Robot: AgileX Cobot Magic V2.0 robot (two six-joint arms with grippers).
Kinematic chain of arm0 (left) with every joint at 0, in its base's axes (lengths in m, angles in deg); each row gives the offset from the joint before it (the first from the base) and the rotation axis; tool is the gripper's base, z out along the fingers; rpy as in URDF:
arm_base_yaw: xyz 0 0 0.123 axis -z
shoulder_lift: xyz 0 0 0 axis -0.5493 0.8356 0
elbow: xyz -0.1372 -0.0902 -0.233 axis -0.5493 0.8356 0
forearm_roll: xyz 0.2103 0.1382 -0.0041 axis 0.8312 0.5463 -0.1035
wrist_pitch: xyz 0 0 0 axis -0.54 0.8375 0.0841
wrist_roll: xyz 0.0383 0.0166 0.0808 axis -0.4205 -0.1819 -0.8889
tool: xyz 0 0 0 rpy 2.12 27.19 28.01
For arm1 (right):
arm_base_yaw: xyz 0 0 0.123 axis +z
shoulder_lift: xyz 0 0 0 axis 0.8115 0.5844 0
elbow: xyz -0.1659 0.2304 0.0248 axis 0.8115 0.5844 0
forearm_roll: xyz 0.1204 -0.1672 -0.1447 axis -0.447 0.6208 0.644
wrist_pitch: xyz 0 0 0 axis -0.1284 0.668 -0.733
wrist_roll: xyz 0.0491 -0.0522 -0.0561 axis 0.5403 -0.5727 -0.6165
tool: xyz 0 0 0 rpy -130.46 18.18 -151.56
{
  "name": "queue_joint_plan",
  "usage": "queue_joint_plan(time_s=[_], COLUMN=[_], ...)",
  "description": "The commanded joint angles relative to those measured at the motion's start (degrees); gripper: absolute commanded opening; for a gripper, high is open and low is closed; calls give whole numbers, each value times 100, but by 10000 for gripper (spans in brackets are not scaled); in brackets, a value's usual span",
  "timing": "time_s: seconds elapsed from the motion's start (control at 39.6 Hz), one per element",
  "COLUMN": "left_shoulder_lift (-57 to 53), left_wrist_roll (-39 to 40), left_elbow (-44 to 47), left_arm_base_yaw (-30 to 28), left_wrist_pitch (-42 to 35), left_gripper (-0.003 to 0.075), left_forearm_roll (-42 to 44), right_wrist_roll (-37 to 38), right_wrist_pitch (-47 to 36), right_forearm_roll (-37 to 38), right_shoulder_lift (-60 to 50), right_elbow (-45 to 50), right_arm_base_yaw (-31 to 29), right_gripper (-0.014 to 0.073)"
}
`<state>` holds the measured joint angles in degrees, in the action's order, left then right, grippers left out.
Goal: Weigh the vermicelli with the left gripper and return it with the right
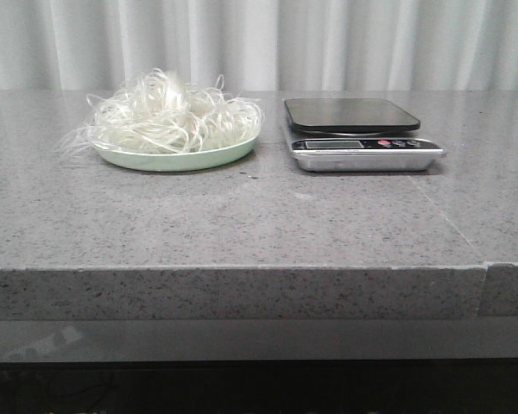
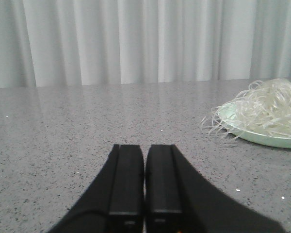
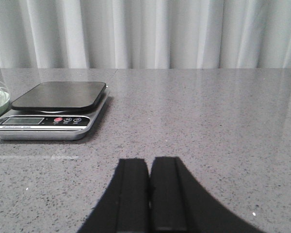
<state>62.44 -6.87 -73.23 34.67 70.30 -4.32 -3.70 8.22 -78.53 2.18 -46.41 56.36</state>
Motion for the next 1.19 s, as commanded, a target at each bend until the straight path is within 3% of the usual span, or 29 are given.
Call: queue_joint_plan(time_s=[0.0,0.18,0.3,0.56,0.81,1.16], left_shoulder_lift=[-131,-131,-131,237,1352,2658], left_wrist_roll=[40,40,40,40,40,40], left_elbow=[211,103,-487,-2116,-3415,-3797], left_arm_base_yaw=[8,8,8,8,8,8], left_wrist_pitch=[-453,-776,-724,392,1390,2236], left_gripper=[156,156,156,156,156,156], left_forearm_roll=[-5,-53,-18,7,-5,-53], right_wrist_roll=[-10,-10,-10,-10,-10,-10], right_wrist_pitch=[-511,-492,-166,954,1796,2461], right_forearm_roll=[8,8,8,8,8,8], right_shoulder_lift=[-90,-90,-90,27,898,2419], right_elbow=[-16,-145,-606,-1948,-3074,-3668], right_arm_base_yaw=[-38,-38,-38,-38,-38,-38], right_gripper=[158,158,158,158,158,158])
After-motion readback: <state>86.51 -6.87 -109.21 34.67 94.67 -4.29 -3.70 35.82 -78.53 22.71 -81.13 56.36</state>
